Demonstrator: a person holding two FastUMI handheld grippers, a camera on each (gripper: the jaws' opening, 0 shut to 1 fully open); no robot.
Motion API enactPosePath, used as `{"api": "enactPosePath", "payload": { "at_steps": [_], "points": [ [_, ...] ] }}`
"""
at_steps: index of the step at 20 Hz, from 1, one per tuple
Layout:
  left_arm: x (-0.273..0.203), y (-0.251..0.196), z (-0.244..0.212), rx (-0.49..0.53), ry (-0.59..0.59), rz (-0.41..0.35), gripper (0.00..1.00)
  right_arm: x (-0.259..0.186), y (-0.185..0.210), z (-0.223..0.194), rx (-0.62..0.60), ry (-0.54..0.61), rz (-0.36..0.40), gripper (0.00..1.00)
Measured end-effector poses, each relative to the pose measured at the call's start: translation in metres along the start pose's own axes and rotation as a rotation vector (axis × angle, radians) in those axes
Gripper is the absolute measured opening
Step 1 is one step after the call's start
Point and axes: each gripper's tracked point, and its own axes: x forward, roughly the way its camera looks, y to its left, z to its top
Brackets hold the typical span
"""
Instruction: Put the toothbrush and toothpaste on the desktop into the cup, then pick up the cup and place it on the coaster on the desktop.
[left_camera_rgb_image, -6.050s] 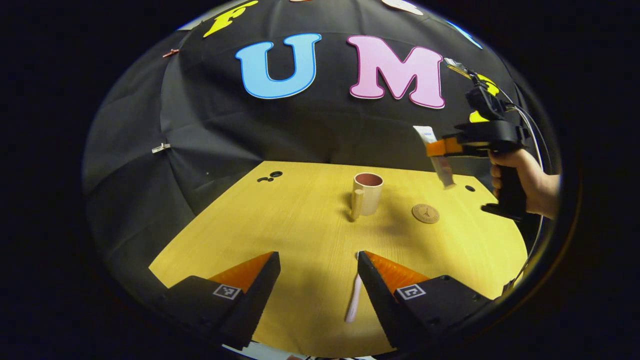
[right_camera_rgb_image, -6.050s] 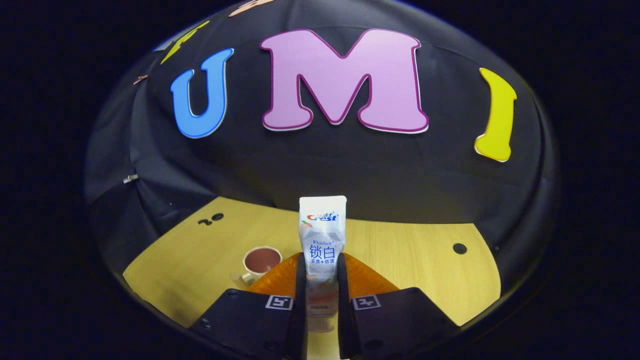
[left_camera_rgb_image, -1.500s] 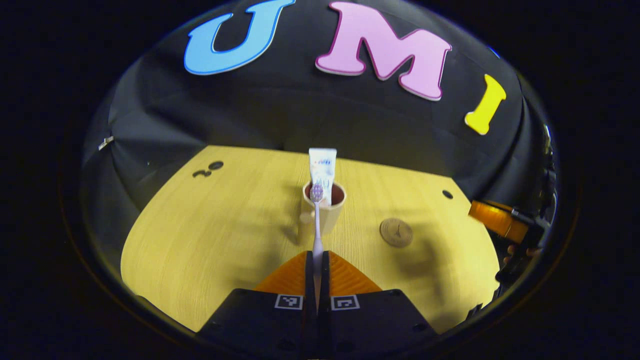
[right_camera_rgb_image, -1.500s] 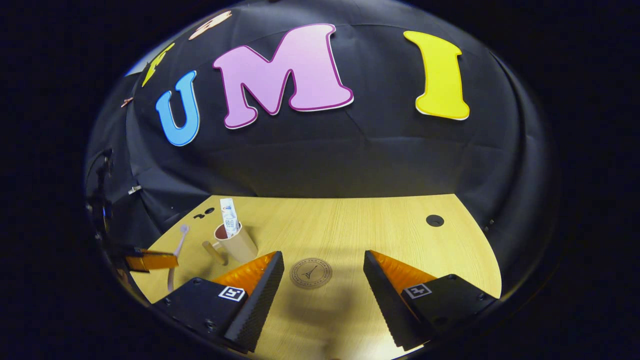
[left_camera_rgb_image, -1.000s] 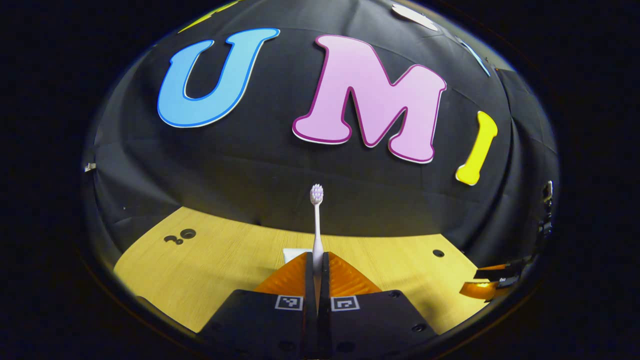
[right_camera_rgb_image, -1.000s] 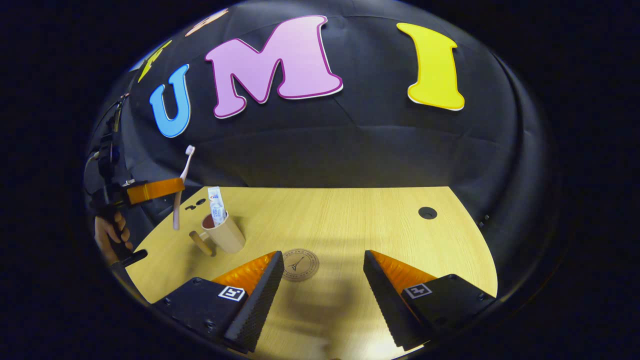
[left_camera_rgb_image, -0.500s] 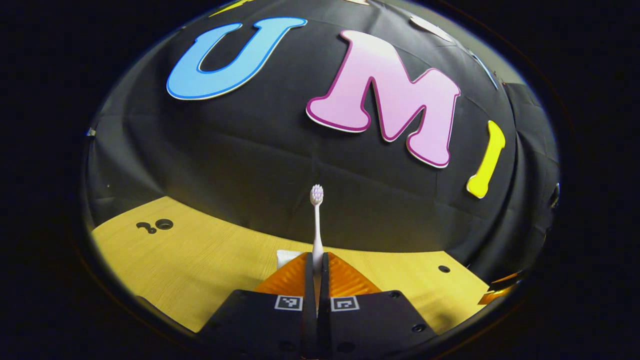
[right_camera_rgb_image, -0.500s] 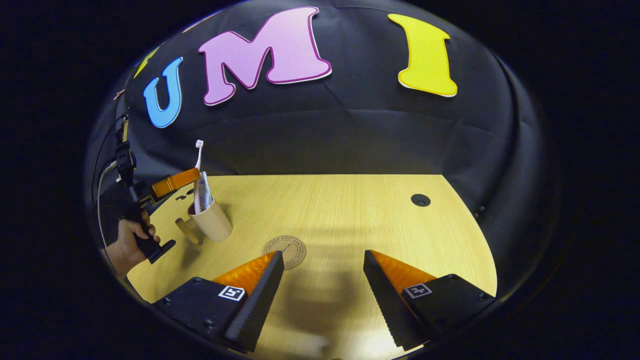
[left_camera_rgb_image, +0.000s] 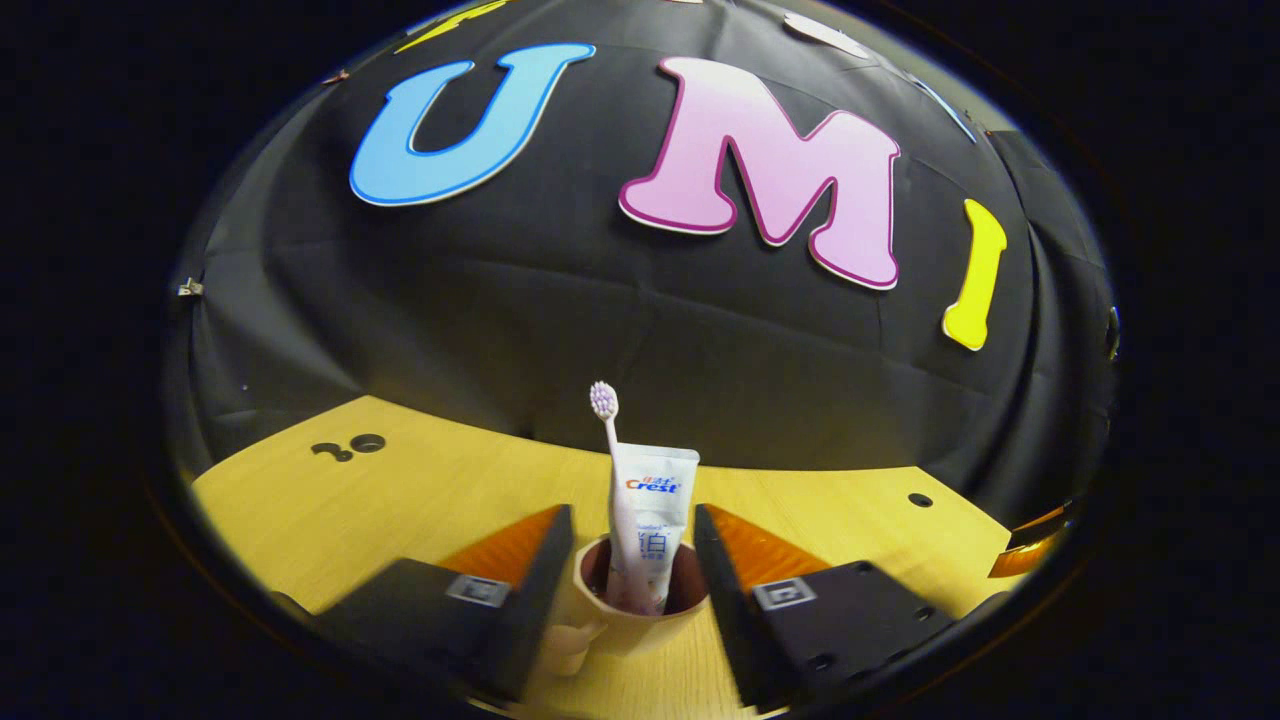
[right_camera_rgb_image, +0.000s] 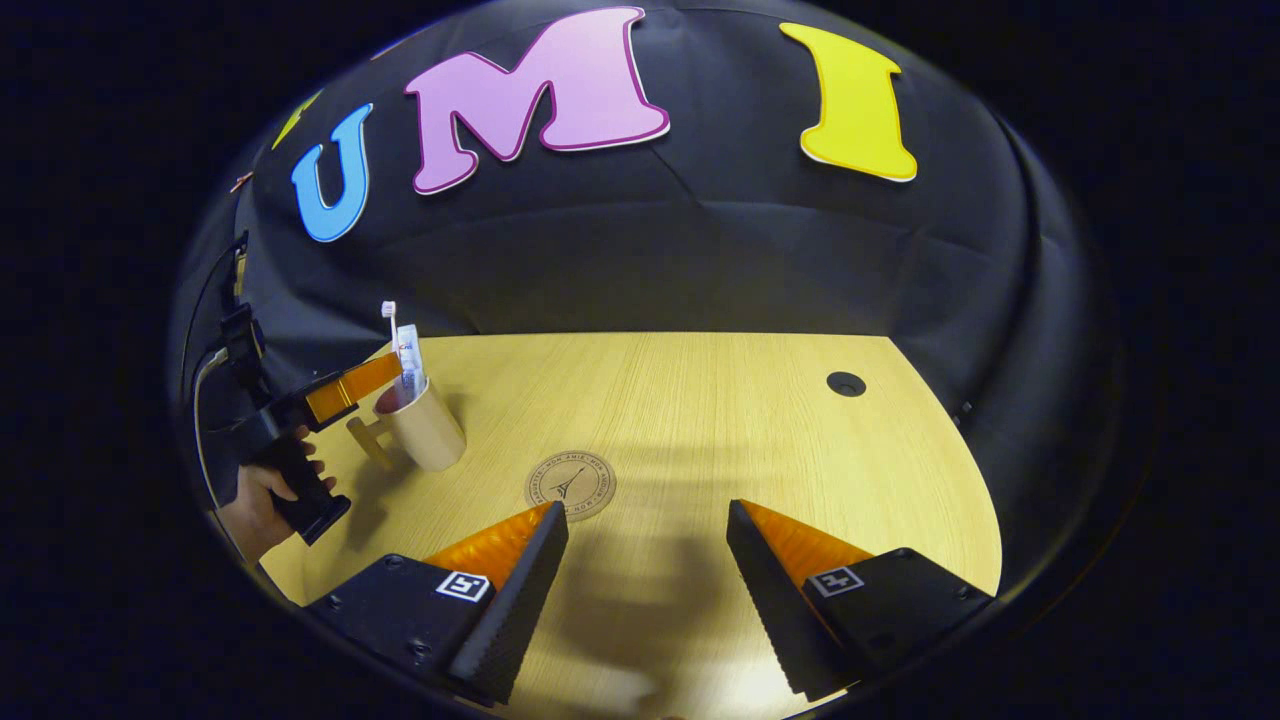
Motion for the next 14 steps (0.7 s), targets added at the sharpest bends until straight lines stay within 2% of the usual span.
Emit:
{"api": "enactPosePath", "payload": {
  "at_steps": [1,2,3,8,9,10,12,14],
  "points": [
    [-0.007,0.003,0.002,-0.009,0.001,0.01,0.77,-0.001,0.001,0.0,0.0,-0.004,0.003,0.98],
    [-0.015,0.005,0.004,-0.017,0.013,0.012,0.96,-0.002,0.002,0.002,-0.003,-0.009,0.005,0.92],
    [-0.019,0.009,0.002,-0.025,0.043,0.014,0.96,-0.004,0.002,0.003,-0.005,-0.013,0.007,0.98],
    [-0.038,0.031,-0.002,0.02,0.186,0.02,0.97,-0.006,0.0,-0.004,0.005,-0.001,0.014,0.98],
    [-0.041,0.033,-0.002,0.033,0.211,0.014,0.92,-0.007,0.001,-0.005,0.014,0.003,0.019,0.98],
    [-0.044,0.033,-0.003,0.035,0.241,-0.004,0.97,-0.009,0.0,-0.005,0.019,0.004,0.021,0.98],
    [-0.051,0.028,-0.008,0.03,0.314,-0.06,0.98,-0.01,-0.001,-0.005,0.023,0.001,0.025,0.98],
    [-0.053,0.03,-0.012,0.067,0.394,-0.094,0.98,-0.012,-0.003,-0.005,0.029,0.004,0.029,0.98]
  ]
}}
